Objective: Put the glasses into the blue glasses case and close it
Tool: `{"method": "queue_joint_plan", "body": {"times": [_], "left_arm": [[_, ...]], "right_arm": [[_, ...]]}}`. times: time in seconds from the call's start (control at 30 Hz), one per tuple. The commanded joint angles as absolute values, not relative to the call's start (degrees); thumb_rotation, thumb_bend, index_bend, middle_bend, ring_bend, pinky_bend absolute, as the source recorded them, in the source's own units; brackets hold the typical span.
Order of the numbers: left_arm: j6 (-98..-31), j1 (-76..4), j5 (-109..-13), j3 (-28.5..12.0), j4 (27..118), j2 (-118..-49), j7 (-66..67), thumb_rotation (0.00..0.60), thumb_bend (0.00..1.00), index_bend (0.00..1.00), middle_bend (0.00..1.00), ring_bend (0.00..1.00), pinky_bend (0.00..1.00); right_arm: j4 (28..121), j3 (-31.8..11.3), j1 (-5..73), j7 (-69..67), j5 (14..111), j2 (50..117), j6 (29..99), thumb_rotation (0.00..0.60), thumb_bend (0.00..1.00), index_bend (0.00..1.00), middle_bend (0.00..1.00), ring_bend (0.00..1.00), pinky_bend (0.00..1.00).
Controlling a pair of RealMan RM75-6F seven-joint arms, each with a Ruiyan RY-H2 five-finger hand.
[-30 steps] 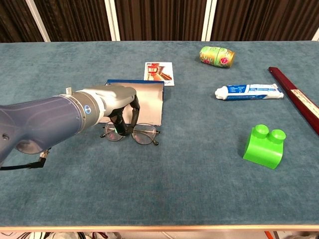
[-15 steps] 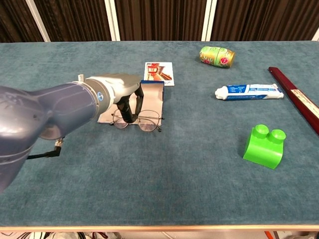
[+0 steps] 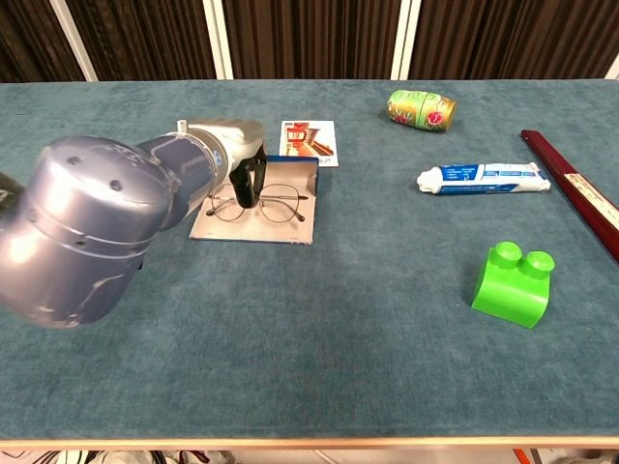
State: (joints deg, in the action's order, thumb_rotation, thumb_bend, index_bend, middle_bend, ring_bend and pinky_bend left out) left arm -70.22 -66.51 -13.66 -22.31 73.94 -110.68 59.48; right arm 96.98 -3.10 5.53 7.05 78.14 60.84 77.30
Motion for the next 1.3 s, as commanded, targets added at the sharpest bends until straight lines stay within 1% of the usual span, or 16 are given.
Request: {"method": "queue_joint_plan", "body": {"times": [0.03,0.2,0.33,0.57,0.73,0.97,1.1,1.17,1.23,1.3], "left_arm": [[-68.58,-67.44,-14.39,-23.09,70.67,-112.12,59.55,0.600,0.43,0.57,0.07,0.00,0.00],[-67.25,-67.66,-16.40,-22.89,69.12,-112.68,58.97,0.600,0.43,0.57,0.04,0.00,0.00],[-66.78,-67.43,-16.99,-23.12,70.22,-112.64,58.63,0.600,0.43,0.57,0.04,0.00,0.00],[-67.77,-67.28,-16.95,-23.95,72.90,-112.23,59.13,0.600,0.43,0.57,0.05,0.00,0.00],[-68.77,-67.80,-17.91,-24.51,72.90,-112.21,59.46,0.600,0.43,0.57,0.04,0.00,0.00],[-69.68,-68.65,-20.30,-24.41,69.58,-113.33,59.74,0.600,0.43,0.57,0.03,0.00,0.00],[-69.56,-68.17,-20.93,-23.71,70.27,-113.16,60.37,0.600,0.43,0.57,0.03,0.00,0.00],[-69.90,-68.22,-21.51,-23.48,68.98,-113.45,60.76,0.600,0.43,0.57,0.03,0.00,0.00],[-69.06,-68.19,-20.12,-24.73,66.83,-114.03,60.64,0.600,0.42,0.57,0.03,0.00,0.00],[-68.38,-68.43,-19.84,-25.10,65.28,-114.44,60.94,0.600,0.42,0.57,0.03,0.00,0.00]], "right_arm": [[97.05,-3.16,5.57,7.06,77.88,60.79,77.16,0.600,0.06,0.00,0.00,0.00,0.23],[97.18,-3.21,5.62,7.00,77.55,60.71,76.92,0.600,0.06,0.00,0.00,0.00,0.23],[97.27,-3.21,5.72,7.11,77.40,60.67,76.71,0.600,0.06,0.00,0.00,0.00,0.23],[97.35,-3.21,5.78,7.14,77.30,60.66,76.60,0.600,0.06,0.00,0.00,0.00,0.23],[97.46,-3.19,5.85,7.14,77.10,60.62,76.37,0.600,0.06,0.00,0.00,0.00,0.23],[97.83,-3.18,6.01,7.34,76.45,60.43,75.76,0.600,0.07,0.00,0.00,0.01,0.23],[97.94,-3.24,6.04,7.40,76.05,60.39,75.61,0.600,0.07,0.00,0.00,0.01,0.23],[98.11,-3.25,6.09,7.41,75.84,60.30,75.42,0.600,0.07,0.00,0.00,0.01,0.23],[98.20,-3.21,6.08,7.59,75.78,60.25,75.44,0.600,0.07,0.00,0.00,0.01,0.23],[98.27,-3.22,6.07,7.65,75.64,60.24,75.44,0.600,0.07,0.00,0.00,0.01,0.23]]}}
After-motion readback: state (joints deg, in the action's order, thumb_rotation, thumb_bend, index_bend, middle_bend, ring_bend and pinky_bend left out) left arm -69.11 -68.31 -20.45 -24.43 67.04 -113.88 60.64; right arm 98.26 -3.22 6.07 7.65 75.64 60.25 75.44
